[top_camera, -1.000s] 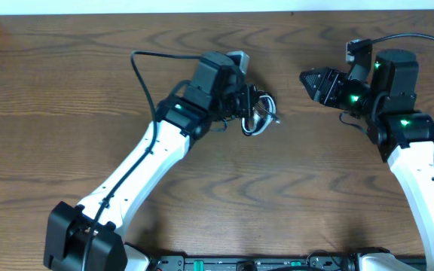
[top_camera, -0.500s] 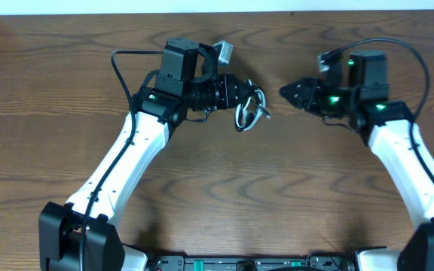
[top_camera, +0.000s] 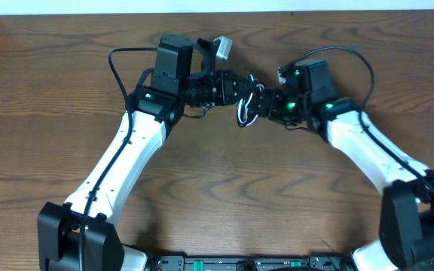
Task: Untangle cables
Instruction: 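Grasp the coil loops with the right gripper beside the left gripper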
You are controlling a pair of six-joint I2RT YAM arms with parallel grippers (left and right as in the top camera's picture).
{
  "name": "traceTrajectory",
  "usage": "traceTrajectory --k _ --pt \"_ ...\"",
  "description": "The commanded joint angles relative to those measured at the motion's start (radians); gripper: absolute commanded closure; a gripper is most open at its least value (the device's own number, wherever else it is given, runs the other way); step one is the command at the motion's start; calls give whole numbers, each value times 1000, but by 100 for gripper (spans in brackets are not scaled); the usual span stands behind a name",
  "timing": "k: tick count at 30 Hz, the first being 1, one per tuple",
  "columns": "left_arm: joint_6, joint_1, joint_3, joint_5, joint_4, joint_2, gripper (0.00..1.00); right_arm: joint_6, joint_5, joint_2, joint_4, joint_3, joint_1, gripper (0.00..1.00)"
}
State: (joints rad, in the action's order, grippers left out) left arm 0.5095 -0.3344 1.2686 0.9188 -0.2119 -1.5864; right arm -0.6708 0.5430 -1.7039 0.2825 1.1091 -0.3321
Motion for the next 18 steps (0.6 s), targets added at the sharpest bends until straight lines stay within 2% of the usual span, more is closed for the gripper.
traceTrajectory --k 1,5,9,15,18 --pt "43 6 10 39 27 6 92 -98 -57 -69 -50 -4 -32 50" --pt "46 12 10 39 55 6 93 -137 -146 -130 -22 -4 -30 50" --pt "46 49 10 40 85 11 93 -127 -244 -142 110 -4 -3 54" --pt "39 113 10 39 85 17 93 20 -282 -142 229 -4 39 56" --pt "1 118 10 38 52 17 93 82 -279 -142 262 -4 52 62"
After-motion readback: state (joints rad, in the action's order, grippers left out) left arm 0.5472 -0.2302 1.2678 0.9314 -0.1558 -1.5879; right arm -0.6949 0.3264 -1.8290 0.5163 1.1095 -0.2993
